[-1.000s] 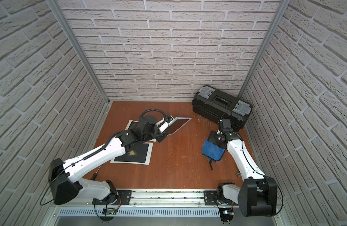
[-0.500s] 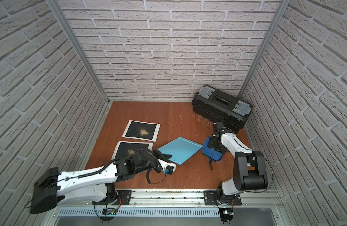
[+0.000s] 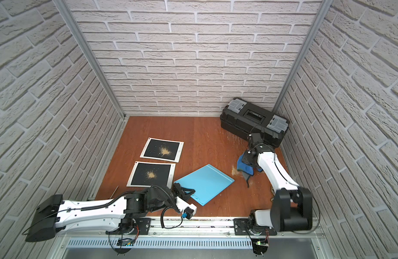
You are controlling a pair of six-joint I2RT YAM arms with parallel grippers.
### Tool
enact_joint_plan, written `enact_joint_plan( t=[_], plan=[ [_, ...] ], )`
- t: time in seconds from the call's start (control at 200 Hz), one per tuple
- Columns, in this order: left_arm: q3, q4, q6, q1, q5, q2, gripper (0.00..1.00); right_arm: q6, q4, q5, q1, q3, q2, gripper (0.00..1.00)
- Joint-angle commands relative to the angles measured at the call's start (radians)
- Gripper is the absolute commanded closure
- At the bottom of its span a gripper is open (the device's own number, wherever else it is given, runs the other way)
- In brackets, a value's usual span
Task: Wipe the drawing tablet
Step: Pick up the cleaning item at the center of the board, then wipe the dirt from the drawing tablet.
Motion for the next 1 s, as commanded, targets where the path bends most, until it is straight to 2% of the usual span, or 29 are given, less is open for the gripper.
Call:
enact_joint_plan(
  t=[0.0,0.065,0.095,0.195,0.26,0.3,0.395,0.435,0.48,0.525,0.575,0.615,0.655,0.69,0.71,0.75,0.79,0.825,0.855,0.935,0.995],
  plan=[
    [-0.022,0.044,0.044,-0.013,0.016,-0.032,1.0,-0.007,-0.093,0.188,0.016,0.07,-0.192,0.97],
    [-0.03,0.044,0.055,-0.015,0.025,-0.044,1.0,-0.048,-0.015,0.21,0.018,-0.022,-0.279,0.97],
    [-0.031,0.043,0.062,-0.016,0.03,-0.047,1.0,-0.073,0.029,0.158,0.012,-0.066,-0.286,0.97],
    [-0.028,0.02,0.088,-0.015,0.048,-0.056,1.0,-0.103,-0.087,0.019,0.01,-0.03,-0.059,0.97],
    [-0.019,-0.011,0.112,-0.017,0.071,-0.059,1.0,-0.086,-0.153,0.017,0.016,0.015,0.033,0.97],
    [-0.01,-0.045,0.128,-0.016,0.087,-0.06,1.0,-0.065,-0.125,0.023,0.016,0.007,-0.026,0.97],
    [0.01,-0.127,0.152,-0.02,0.123,-0.06,1.0,-0.04,0.065,0.011,0.02,-0.094,-0.304,0.97],
    [0.013,-0.152,0.164,-0.023,0.141,-0.063,1.0,-0.031,0.146,-0.018,0.017,-0.144,-0.349,0.89],
    [0.013,-0.162,0.184,-0.031,0.14,-0.061,1.0,-0.057,0.089,-0.066,0.01,-0.1,-0.243,0.86],
    [0.008,-0.165,0.207,-0.048,0.128,-0.058,1.0,-0.095,-0.049,-0.142,0.009,0.011,-0.05,0.97],
    [0.006,-0.166,0.241,-0.06,0.111,-0.049,1.0,-0.091,-0.155,-0.077,0.038,0.077,0.052,0.97],
    [0.0,-0.161,0.278,-0.074,0.09,-0.036,1.0,-0.069,-0.111,-0.016,0.059,0.038,-0.03,0.97],
    [-0.002,-0.157,0.305,-0.084,0.069,-0.019,1.0,-0.048,-0.02,0.009,0.068,-0.035,-0.184,0.97],
    [0.003,-0.165,0.315,-0.086,0.059,-0.004,1.0,-0.061,0.101,-0.014,0.067,-0.124,-0.316,0.97],
    [0.005,-0.169,0.323,-0.091,0.056,0.004,1.0,-0.054,0.128,-0.041,0.065,-0.143,-0.356,0.93],
    [0.002,-0.161,0.347,-0.098,0.044,0.024,1.0,-0.088,0.068,-0.08,0.058,-0.096,-0.321,0.91],
    [-0.002,-0.137,0.366,-0.107,0.031,0.044,1.0,-0.15,-0.053,-0.149,0.058,-0.009,-0.195,0.97],
    [-0.004,-0.119,0.377,-0.111,0.029,0.059,1.0,-0.196,-0.174,-0.19,0.066,0.069,-0.084,0.97],
    [-0.008,-0.102,0.39,-0.113,0.03,0.073,1.0,-0.219,-0.208,-0.195,0.093,0.082,-0.047,0.97],
    [-0.02,-0.049,0.437,-0.116,0.028,0.094,1.0,-0.224,-0.107,-0.221,0.178,-0.008,-0.199,0.97],
    [-0.014,-0.049,0.468,-0.116,0.021,0.11,1.0,-0.216,-0.011,-0.305,0.211,-0.085,-0.341,0.97]
  ],
)
